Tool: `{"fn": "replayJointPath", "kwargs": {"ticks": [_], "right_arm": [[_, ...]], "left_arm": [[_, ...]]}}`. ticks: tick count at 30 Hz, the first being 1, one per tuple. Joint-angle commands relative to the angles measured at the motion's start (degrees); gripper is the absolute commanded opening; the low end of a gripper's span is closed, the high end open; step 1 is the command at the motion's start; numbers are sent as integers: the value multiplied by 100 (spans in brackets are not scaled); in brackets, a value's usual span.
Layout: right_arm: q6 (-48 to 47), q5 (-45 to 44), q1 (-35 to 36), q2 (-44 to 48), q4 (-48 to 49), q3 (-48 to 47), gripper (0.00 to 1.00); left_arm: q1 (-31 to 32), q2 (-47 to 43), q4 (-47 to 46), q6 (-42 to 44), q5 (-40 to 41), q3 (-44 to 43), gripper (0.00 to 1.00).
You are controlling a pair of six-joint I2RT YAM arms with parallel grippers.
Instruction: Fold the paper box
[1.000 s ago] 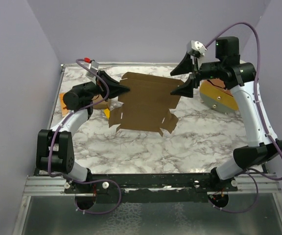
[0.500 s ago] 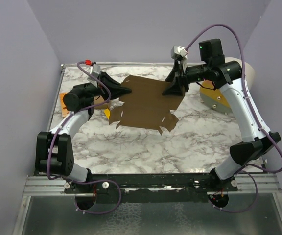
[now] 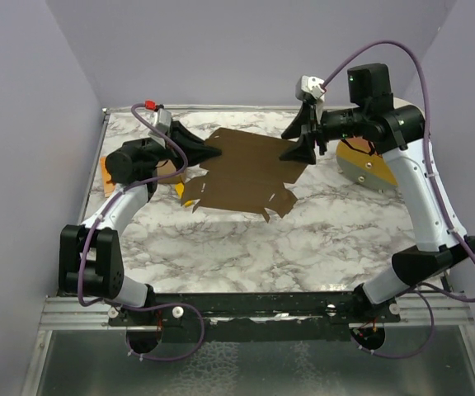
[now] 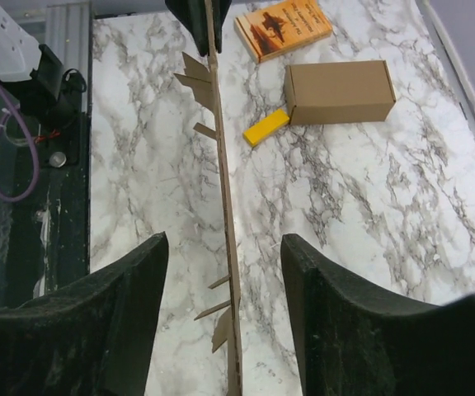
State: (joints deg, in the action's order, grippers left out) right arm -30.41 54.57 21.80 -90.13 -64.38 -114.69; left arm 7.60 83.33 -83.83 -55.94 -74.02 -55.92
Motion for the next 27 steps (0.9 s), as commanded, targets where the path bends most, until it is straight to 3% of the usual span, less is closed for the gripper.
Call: {"fn": "replayJointPath", "kwargs": {"ticks": [1,4,11,14,16,20,21,25,27], "right_arm": [[-123,-255,35,230,-172,47,53],[-153,-185,30,140,-237,140,44],[-236,-95,35,-21,-345,259,34],[-253,-87,34,-20,-348,264,21],[-270,-95,35,-14,-353,262,5],[-245,-88,34,33,-279,293,1],[-215,-94,35,57,-243,309,1],[43,-180,-70,163,39,362,1],[262,-65,-321,221,247,380,1]], "left_arm": [[14,-140,140,252,-87,-197,0],[14,-140,142,238,-86,-235,0],[14,-151,148,231,-93,-223,0],[14,-118,140,231,-93,-237,0],[14,-115,132,227,-94,-240,0],[1,-128,151,238,-12,-241,0],[-31,-142,192,249,78,-236,2],[-485,-517,727,344,1015,123,44],[-870,-954,1302,571,1540,505,53]]}}
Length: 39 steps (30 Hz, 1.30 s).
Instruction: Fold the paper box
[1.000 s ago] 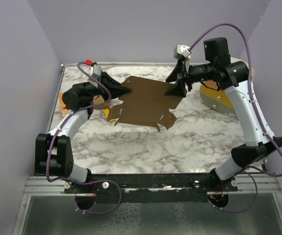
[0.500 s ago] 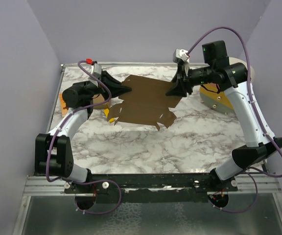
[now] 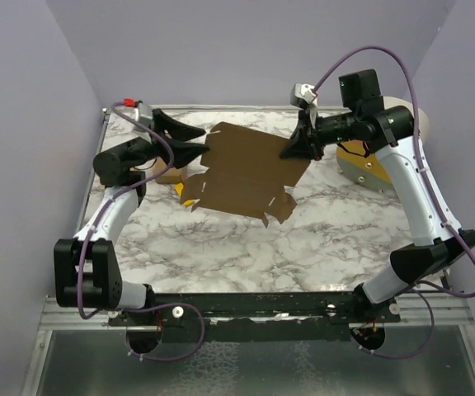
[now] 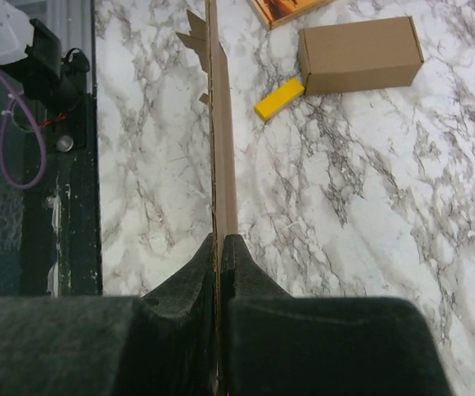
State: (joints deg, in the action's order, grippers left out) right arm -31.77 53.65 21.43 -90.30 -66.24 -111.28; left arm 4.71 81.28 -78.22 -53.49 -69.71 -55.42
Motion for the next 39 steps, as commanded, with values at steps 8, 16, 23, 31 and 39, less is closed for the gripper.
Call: {"fn": "replayJointPath", "kwargs": {"ticks": [8,16,23,31,39], "right_arm": [[1561,961,-1151,400,1655,290,1],[3191,2019,-1685,542,3294,938,1],[5121,2732,-1952,672,5198,1740,1],[6983,3154,-2009,783,7270,2556,1],[7998,3187,-2063,845,8287,2855,1]], "left_arm": [[-1227,-2778,2429,534,3198,2708,84],[-571,-2896,1311,-157,4318,4385,86],[267,-1475,-428,-249,4543,4195,85],[537,-702,-1408,-497,4349,3918,83],[635,-242,-1929,-729,4060,3651,61]]}}
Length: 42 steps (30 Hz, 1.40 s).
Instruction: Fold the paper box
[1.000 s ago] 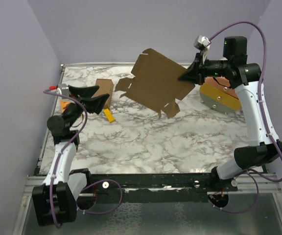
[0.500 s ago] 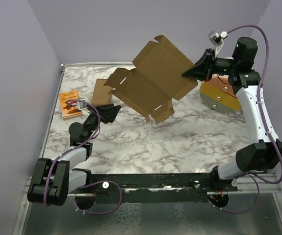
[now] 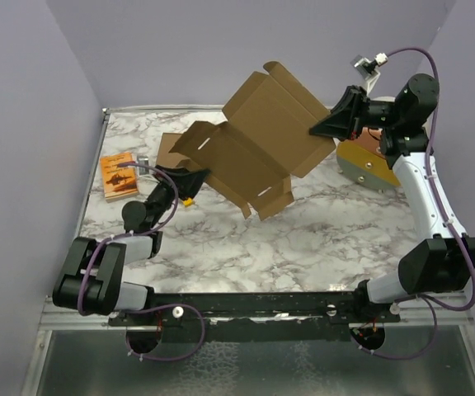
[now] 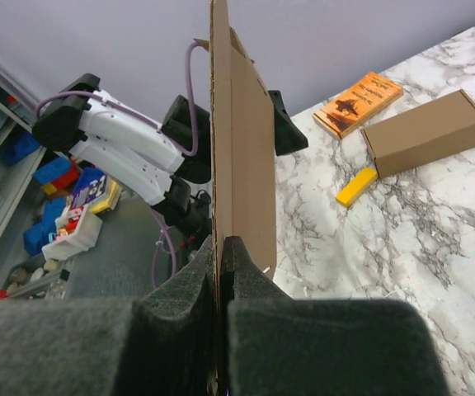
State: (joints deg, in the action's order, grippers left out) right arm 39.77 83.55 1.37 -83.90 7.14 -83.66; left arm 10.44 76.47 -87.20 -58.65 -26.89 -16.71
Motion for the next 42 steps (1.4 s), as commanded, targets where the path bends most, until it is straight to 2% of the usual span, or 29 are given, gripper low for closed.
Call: {"fn": "replayJointPath", "kwargs": {"ticks": [1,7,17,20,27,34,36,38,42], "right_arm": [[964,198,-53,199,1077,138,1],[2164,261,-73,180,2331,559,1],[3000,-29,-75,199,2424,1320,1],[3201,-85,-68,172,2407,1510,1],[3511,-306,30,168,2476,2035,1],[4104,-433,84,33,3306,2255,1],[3760,-380,7,65,3187,2001,1],[2916,-381,-129,110,2487,1558,1],[942,-691,-351,221,644,637,1]], "left_arm": [[67,304,-1161,-284,-271,-252,57],[73,527,-1489,-367,-522,-423,41],[64,1040,-1484,-450,-943,-1251,15],[65,1287,-1485,-540,-1004,-1551,13],[81,1639,-1484,-710,-1149,-2069,12],[152,1814,-1484,-761,-1297,-2172,13],[138,1797,-1484,-757,-1294,-2094,16],[105,1768,-1484,-794,-1248,-1978,20],[32,1672,-1484,-894,-1150,-1588,40]]}}
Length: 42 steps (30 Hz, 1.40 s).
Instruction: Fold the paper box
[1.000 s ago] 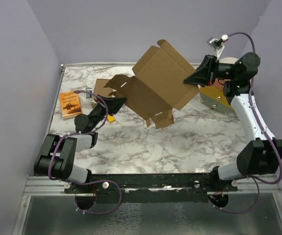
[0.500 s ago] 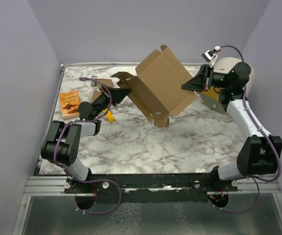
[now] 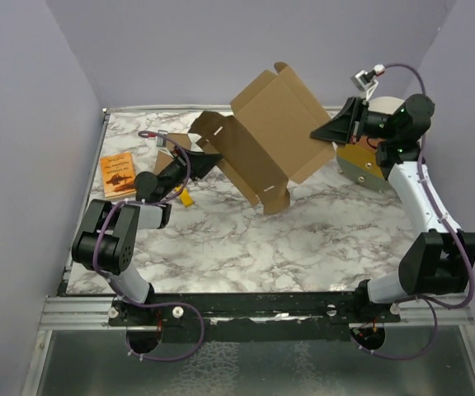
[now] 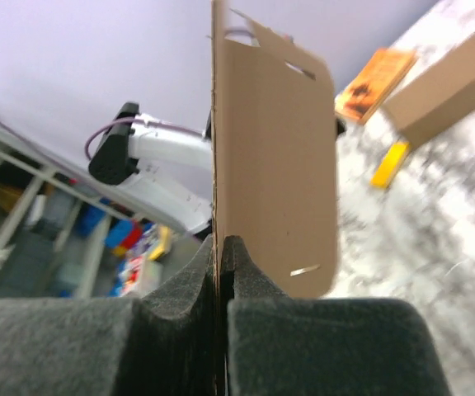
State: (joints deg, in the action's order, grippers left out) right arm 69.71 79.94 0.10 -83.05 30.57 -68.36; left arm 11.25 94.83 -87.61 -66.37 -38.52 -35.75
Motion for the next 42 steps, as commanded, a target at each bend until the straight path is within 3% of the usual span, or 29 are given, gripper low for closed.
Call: {"fn": "replayJointPath", "kwargs": {"ticks": [1,5,11,15,17,21,26,31,42], "right_arm": [[-2462,-441,-238,149,-2019,-1079,1],[-3736,-883,-238,156,-3108,-1727,1],[-4171,-1095,-240,100,-3582,-2287,1],[-4061,-1029,-247,137,-3508,-2227,1],[-3994,-1005,-243,153,-3433,-2147,1],[-3887,-962,-245,171,-3334,-2046,1],[-3864,-922,-246,183,-3320,-2028,1],[-3776,-873,-247,183,-3237,-2006,1],[-3764,-859,-247,199,-3234,-2000,1]], "left_arm": [[-67,-211,-1443,-130,31,426,45],[-132,-509,-1443,-102,194,939,53],[-215,-867,-1403,-4,889,1753,56],[-204,-793,-1432,-138,996,1602,57],[-143,-771,-1344,-123,1097,1433,65],[104,-903,-394,248,1337,945,68],[349,-1103,756,684,1801,514,67],[431,-1048,1852,769,1962,6,57],[492,-671,2126,776,1870,-409,51]]}}
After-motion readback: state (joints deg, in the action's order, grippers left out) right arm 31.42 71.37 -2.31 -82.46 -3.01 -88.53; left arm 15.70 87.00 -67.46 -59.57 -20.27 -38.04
